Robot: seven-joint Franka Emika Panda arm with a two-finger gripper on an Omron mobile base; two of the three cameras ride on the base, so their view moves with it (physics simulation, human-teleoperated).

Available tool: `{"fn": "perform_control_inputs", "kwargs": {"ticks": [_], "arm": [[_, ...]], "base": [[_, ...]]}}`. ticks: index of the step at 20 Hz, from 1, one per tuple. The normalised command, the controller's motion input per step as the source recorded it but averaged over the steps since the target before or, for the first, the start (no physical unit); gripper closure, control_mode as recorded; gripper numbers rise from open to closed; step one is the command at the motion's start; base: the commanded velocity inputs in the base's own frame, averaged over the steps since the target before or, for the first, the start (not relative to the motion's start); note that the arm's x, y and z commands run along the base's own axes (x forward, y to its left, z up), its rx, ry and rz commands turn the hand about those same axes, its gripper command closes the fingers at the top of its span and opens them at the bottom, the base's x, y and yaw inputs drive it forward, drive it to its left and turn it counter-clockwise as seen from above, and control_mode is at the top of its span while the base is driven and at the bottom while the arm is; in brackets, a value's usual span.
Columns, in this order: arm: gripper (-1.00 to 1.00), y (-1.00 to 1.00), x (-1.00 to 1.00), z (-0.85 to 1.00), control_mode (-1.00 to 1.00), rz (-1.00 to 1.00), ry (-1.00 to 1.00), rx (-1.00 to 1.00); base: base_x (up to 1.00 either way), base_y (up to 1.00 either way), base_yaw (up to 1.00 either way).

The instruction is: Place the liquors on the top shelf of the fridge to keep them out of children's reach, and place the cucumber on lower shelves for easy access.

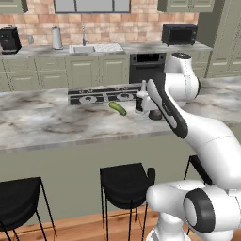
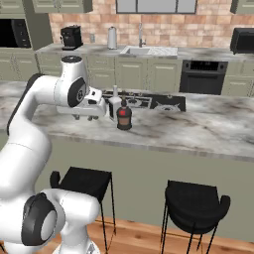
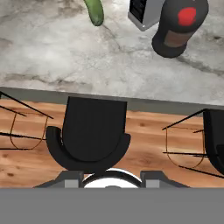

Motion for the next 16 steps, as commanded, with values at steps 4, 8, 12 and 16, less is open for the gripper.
{"fn": "perform_control_inputs", "kwargs": {"ticks": [4, 8, 12, 16], "arm": [[-1.00, -0.05, 0.00, -0.03, -1.00, -0.10, -0.10, 0.00], [-1.00, -0.21, 0.00, -0.13, -1.00, -0.18, -0.26, 0.03], [-1.00, -0.49, 0.00, -0.01, -1.00, -0.19, -0.28, 0.07], [-1.00, -0.58, 0.00, 0.00, -1.00, -0.22, -0.27, 0.07]], "base": [[0.00, 0.00, 0.00], [0.00, 0.00, 0.00], [0.00, 0.00, 0.00], [0.00, 0.00, 0.00]]}}
